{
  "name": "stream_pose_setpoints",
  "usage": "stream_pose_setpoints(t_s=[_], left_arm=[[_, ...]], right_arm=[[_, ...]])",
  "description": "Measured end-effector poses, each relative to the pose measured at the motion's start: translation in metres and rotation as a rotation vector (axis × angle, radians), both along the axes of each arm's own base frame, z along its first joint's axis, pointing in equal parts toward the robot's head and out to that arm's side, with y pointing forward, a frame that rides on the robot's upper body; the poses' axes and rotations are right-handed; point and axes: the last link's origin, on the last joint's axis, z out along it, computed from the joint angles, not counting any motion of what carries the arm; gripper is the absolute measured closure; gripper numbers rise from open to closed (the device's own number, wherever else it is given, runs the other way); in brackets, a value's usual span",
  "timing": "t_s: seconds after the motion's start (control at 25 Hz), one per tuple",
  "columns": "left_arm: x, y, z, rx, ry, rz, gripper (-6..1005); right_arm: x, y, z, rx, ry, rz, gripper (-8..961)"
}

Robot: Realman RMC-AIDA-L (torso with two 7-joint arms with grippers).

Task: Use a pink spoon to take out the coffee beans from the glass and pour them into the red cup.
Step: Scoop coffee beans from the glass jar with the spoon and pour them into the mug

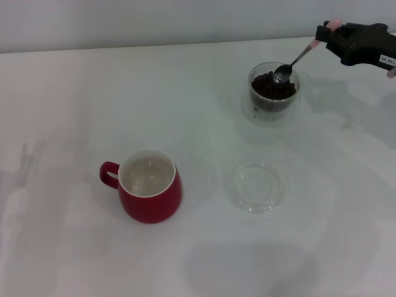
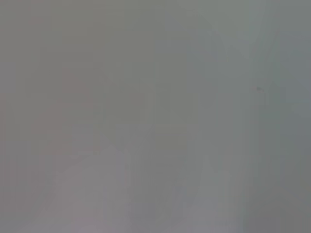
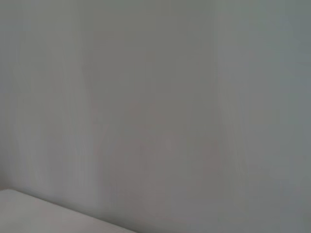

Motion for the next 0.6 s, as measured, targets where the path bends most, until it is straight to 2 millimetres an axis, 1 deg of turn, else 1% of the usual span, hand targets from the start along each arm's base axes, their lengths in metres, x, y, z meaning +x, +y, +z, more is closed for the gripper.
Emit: stream_pose_setpoints(t_s=[0.36, 0.6], left_arm=[[0.000, 0.005, -0.002, -0.017, -0.005, 0.008, 198], [-0.001, 0.005, -0.001, -0.016, -0.003, 0.009, 198]], right_arm=[[0.004, 0.001, -0.005, 0.004, -0.019, -0.024, 810], [0.005, -0.002, -0.011, -0.006, -0.005, -0.038, 810]])
